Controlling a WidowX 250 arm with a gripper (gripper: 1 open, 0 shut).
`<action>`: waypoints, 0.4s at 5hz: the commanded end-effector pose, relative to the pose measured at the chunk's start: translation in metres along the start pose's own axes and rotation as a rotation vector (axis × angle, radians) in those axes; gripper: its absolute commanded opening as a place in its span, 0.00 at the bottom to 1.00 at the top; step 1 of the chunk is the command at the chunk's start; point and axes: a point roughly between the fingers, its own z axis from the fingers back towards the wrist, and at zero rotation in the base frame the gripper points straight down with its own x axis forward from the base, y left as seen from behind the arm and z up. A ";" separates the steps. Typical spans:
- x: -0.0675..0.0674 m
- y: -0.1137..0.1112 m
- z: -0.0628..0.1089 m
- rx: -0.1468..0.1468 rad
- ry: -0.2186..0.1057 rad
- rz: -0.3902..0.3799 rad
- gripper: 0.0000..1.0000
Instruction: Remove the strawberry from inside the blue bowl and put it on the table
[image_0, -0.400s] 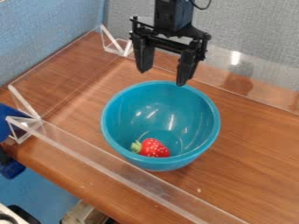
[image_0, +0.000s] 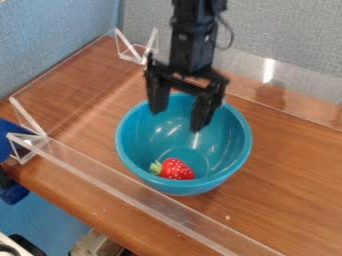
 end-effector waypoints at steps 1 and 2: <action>-0.011 -0.006 0.007 0.010 -0.090 -0.098 1.00; -0.015 -0.004 -0.002 0.004 -0.096 -0.145 1.00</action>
